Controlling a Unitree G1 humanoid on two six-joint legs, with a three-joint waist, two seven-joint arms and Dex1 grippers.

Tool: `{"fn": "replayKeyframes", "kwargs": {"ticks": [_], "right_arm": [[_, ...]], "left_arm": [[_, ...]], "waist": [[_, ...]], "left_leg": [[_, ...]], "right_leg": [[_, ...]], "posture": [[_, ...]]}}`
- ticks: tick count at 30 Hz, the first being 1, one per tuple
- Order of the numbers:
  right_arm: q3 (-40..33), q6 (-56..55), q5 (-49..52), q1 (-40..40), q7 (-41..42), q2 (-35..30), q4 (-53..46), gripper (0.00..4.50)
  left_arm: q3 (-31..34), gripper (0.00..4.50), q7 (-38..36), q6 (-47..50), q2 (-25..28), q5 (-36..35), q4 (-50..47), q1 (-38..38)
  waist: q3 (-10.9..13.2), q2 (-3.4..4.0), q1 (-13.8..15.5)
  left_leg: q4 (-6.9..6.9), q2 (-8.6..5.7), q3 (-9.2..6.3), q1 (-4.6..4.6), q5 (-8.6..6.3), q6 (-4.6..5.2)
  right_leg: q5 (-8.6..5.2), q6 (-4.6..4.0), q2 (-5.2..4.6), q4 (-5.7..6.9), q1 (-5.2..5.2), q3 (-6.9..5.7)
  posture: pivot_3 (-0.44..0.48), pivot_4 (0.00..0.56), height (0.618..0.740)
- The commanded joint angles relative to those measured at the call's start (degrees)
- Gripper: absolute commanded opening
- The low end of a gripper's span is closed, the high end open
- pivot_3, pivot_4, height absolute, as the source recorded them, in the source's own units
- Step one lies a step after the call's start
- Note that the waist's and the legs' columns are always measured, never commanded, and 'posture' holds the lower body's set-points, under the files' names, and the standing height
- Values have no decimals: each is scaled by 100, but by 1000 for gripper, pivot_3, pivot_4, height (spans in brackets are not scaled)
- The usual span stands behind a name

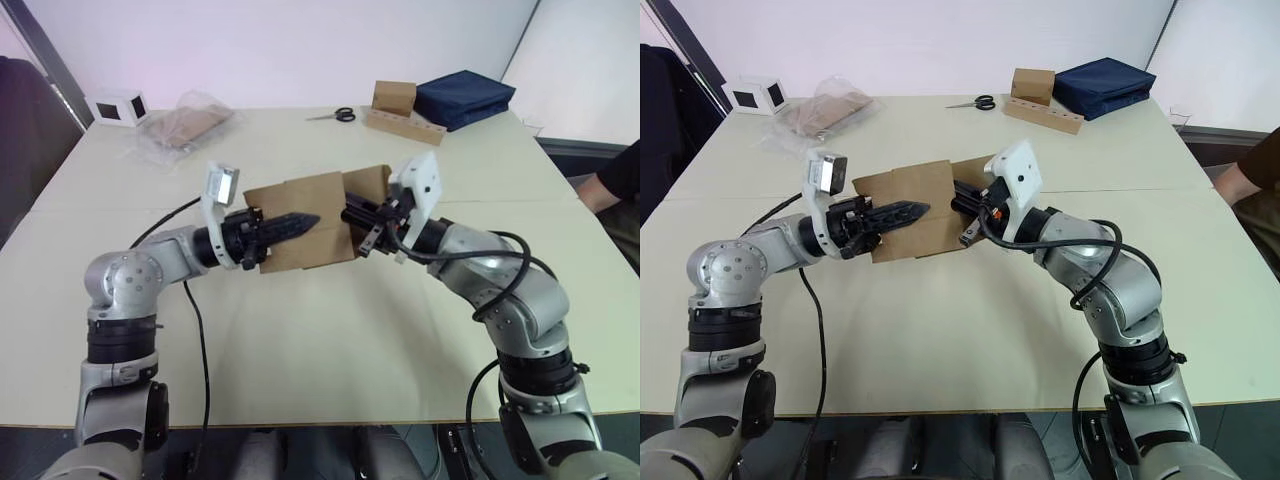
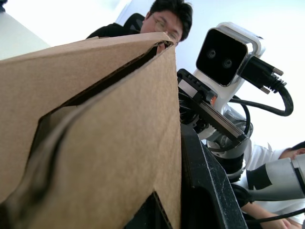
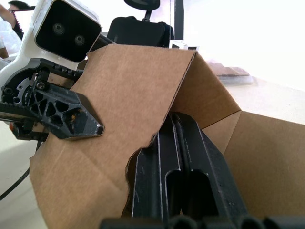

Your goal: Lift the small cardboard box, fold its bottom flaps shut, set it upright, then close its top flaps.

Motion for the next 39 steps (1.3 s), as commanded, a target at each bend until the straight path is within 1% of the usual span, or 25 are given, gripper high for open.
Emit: {"fn": "replayKeyframes", "kwargs": {"ticks": [1,9,13,16,20,23,26,39], "right_arm": [[-182,-102,-21,-81,158,-152,-220,0],[-571,3,82,-6,378,-579,-298,0],[-943,161,245,119,421,-836,-402,0],[-1212,342,407,479,375,-1003,-661,0],[-1395,472,509,1084,197,-1007,-978,0],[-1311,463,482,1409,53,-907,-1151,0],[-1216,442,457,1469,-115,-767,-1161,0],[-378,368,393,925,-334,-84,-1068,0]], "left_arm": [[-6,48,-46,-223,142,66,45,-36],[35,48,-67,-369,245,73,160,-37],[86,48,-19,-416,267,33,156,-32],[200,48,86,-412,236,-55,178,-84],[251,48,155,-403,208,-123,161,-125],[248,48,200,-385,197,-190,146,-141],[234,48,247,-371,162,-237,143,-160],[127,48,432,-288,33,-467,-10,-143]], "waist": [[0,0,1],[0,0,3],[0,0,6],[0,0,17],[0,0,17],[0,0,3],[0,0,-6],[0,0,5]], "left_leg": [[0,0,0,0,0,0],[0,0,0,-1,0,1],[0,0,0,-1,0,1],[0,0,0,-3,0,1],[0,0,-1,-4,0,1],[1,0,-1,-4,0,1],[0,0,0,-4,0,1],[1,0,-1,-4,0,0]], "right_leg": [[0,0,0,0,0,0],[0,0,0,0,0,0],[0,0,0,0,0,0],[0,0,0,-1,0,0],[0,0,0,-1,0,0],[0,0,0,0,-1,0],[0,0,2,1,-2,1],[0,0,1,0,-3,0]], "posture": [[0,150,740],[0,150,740],[0,150,740],[0,150,740],[0,150,740],[0,150,740],[0,150,740],[0,150,740]]}}
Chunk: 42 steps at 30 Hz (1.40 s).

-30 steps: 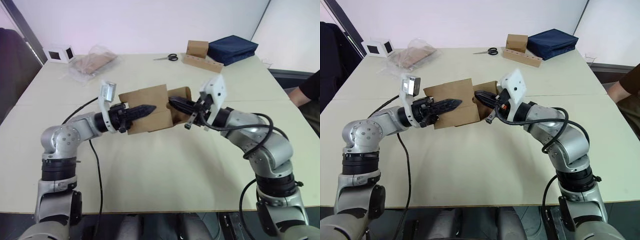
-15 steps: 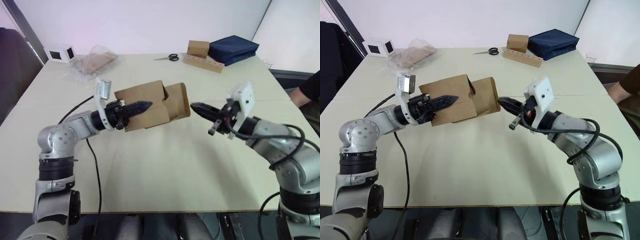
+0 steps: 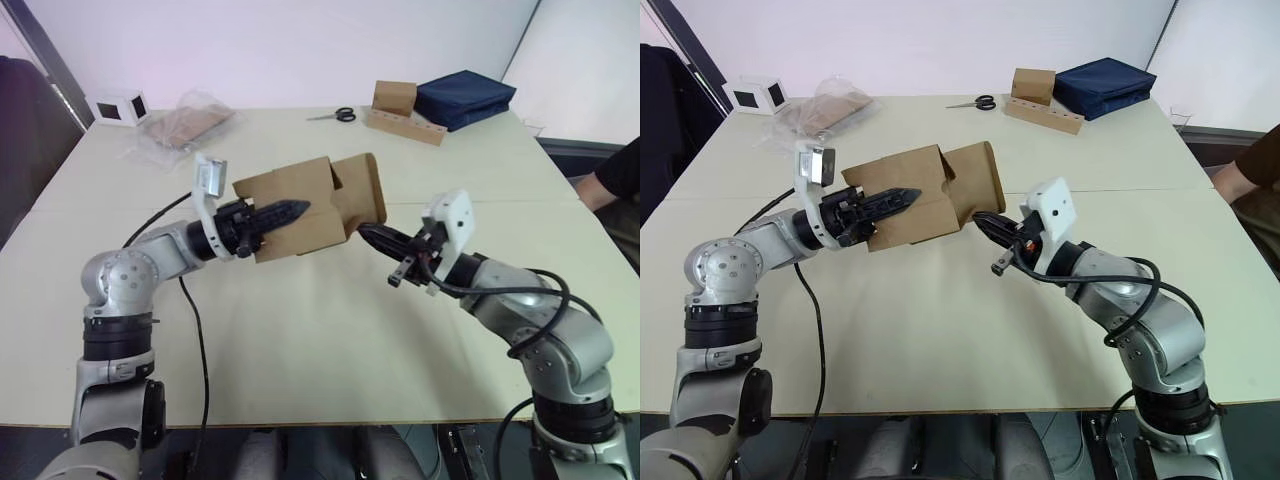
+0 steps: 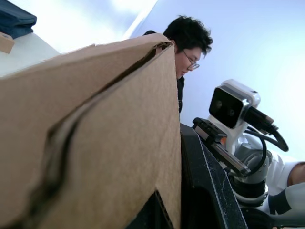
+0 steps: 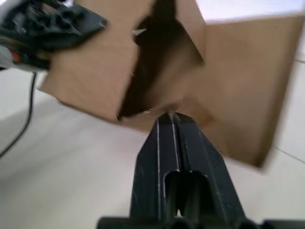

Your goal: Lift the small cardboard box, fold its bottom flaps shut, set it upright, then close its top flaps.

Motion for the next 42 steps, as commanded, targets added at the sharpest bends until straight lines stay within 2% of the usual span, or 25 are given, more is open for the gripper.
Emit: {"fn": "replayKeyframes", "kwargs": {"ticks": [1,8,15,18,23,27,32,36,38,40,42], "right_arm": [[204,-138,6,-269,-1,225,-115,0],[410,-195,-100,-501,277,229,71,0],[252,-113,-53,-483,441,72,12,0],[-115,62,193,-489,455,-65,-36,0],[-1125,518,1107,-672,407,-417,46,0],[-2140,902,2388,-769,-20,-427,555,0],[-2582,1059,2944,-469,220,-701,1266,0],[-2533,1185,3074,-99,1021,-1076,1764,1074],[-2427,1110,2928,-2,1291,-1221,1946,2004],[-2371,1106,2940,-1,1485,-1281,2102,2628],[-2353,1152,3078,-54,1513,-1225,2175,2628]], "left_arm": [[47,48,58,23,-45,-222,-271,-91],[62,48,171,54,-129,-347,-331,-103],[115,48,201,88,-74,-463,-375,-97],[130,48,157,102,3,-476,-397,-57],[163,48,68,184,213,-571,-408,-2],[143,48,-43,227,332,-655,-457,5],[140,48,-80,267,358,-781,-430,-102],[106,0,-210,427,393,-1043,-478,-218],[102,0,-214,513,389,-1174,-498,-270],[97,0,-202,634,388,-1350,-514,-318],[68,0,-214,707,404,-1431,-531,-340]], "waist": [[0,0,0],[0,0,1],[0,0,0],[0,0,1],[0,0,4],[0,0,5],[0,0,8],[0,0,4],[0,0,4],[0,0,-16],[0,0,-30]], "left_leg": [[0,0,0,0,0,0],[0,0,0,0,0,0],[0,0,0,0,0,0],[0,0,0,0,0,0],[0,0,0,0,0,0],[-1,0,0,0,0,1],[0,0,3,0,0,1],[-1,0,4,-1,0,2],[0,-1,5,-1,0,2],[1,-1,6,0,0,2],[0,0,4,0,0,2]], "right_leg": [[0,0,0,0,0,0],[0,0,0,0,0,0],[0,0,0,0,0,0],[0,0,0,0,0,0],[0,0,-1,0,0,0],[0,0,0,0,0,0],[0,0,-1,0,2,0],[0,0,0,-1,1,0],[0,0,0,0,2,1],[0,0,0,0,2,1],[0,0,2,0,2,1]], "posture": [[0,150,740],[0,150,740],[0,150,740],[0,150,740],[0,150,740],[0,150,740],[0,150,740],[0,150,740],[0,150,740],[0,150,740],[0,150,740]]}}
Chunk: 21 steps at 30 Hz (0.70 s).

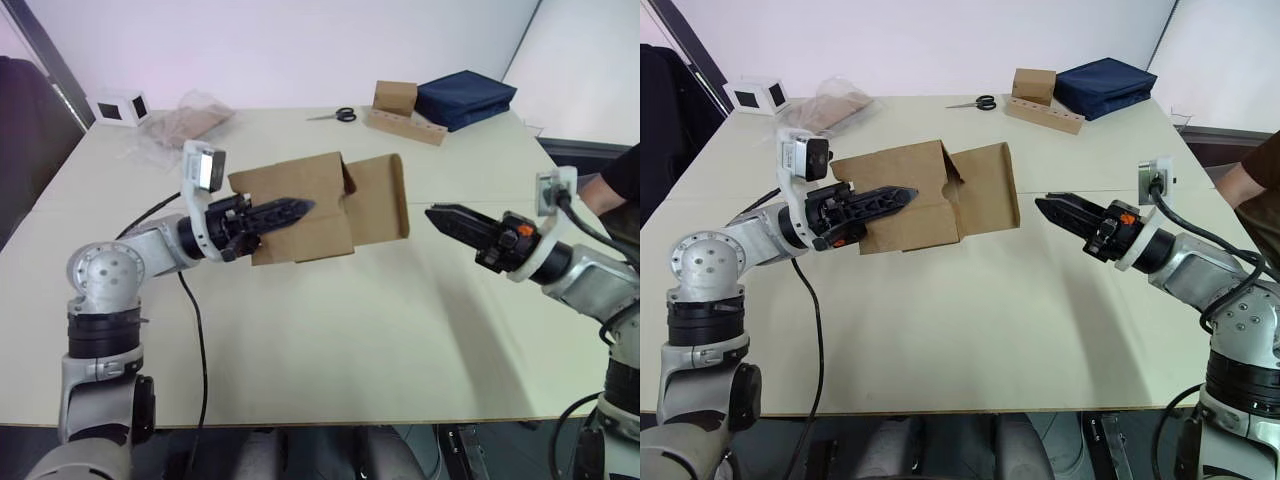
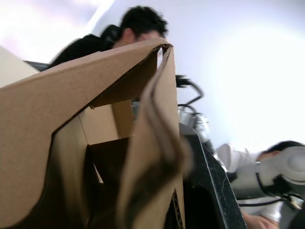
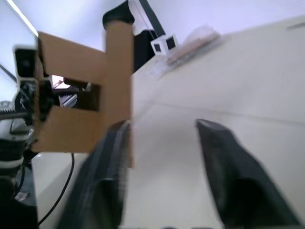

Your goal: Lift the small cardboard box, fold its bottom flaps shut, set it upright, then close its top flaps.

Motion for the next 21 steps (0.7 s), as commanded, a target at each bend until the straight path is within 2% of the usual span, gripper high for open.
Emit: {"fn": "replayKeyframes", "kwargs": {"ticks": [1,9,21], "right_arm": [[-15,8,291,-135,142,25,-28,2628],[133,142,1126,-311,-341,458,-399,2628],[570,-46,2151,-457,-1245,734,-1047,2628]], "left_arm": [[56,0,-79,111,79,-297,-187,-153],[-41,0,-116,163,79,-271,-121,-147],[-77,0,-24,58,25,-153,-74,-160]], "waist": [[0,0,-14],[0,0,-95],[0,0,-97]], "left_leg": [[0,0,-1,0,0,0],[-1,0,-2,0,0,-1],[-1,0,-2,-1,0,-1]], "right_leg": [[0,0,0,0,-1,0],[0,0,-1,0,0,0],[0,0,-2,-1,0,0]], "posture": [[0,150,740],[0,150,740],[0,150,740]]}}
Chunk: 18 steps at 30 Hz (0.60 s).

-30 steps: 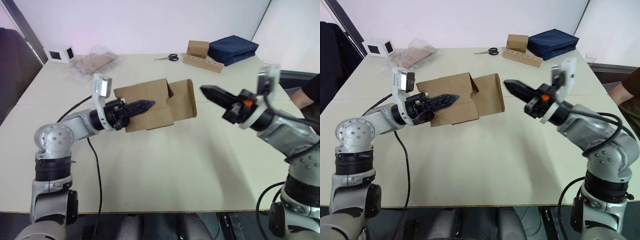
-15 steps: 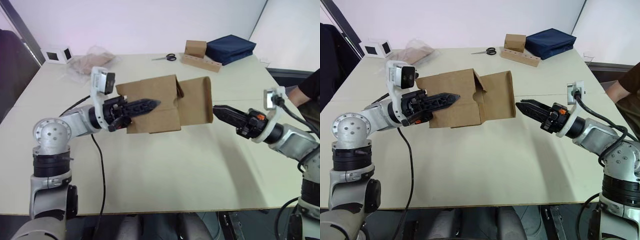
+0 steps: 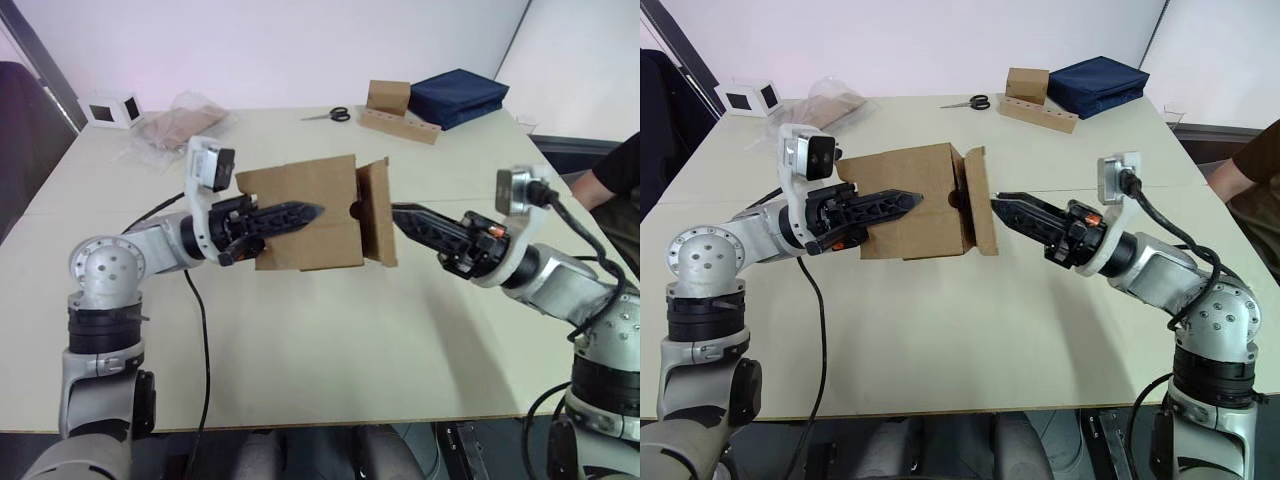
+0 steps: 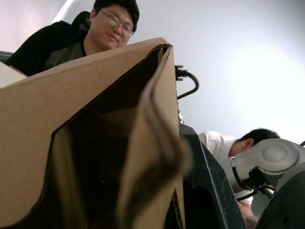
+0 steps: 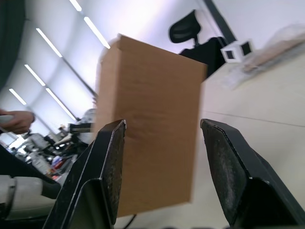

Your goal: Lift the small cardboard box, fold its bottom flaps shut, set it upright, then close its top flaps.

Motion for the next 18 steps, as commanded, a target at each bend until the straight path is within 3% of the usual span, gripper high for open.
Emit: {"fn": "replayKeyframes", "kwargs": {"ticks": [1,18], "right_arm": [[60,-175,366,-111,-225,40,-301,2628],[340,-434,778,52,-642,-46,-564,2628]], "left_arm": [[30,0,38,-79,-4,-20,-53,-75],[101,0,258,-172,-124,-14,40,-140]], "waist": [[0,0,1],[0,0,-1]], "left_leg": [[0,0,0,0,0,0],[0,0,0,0,0,0]], "right_leg": [[0,0,0,0,0,0],[0,0,0,0,0,0]], "posture": [[0,150,740],[0,150,740]]}}
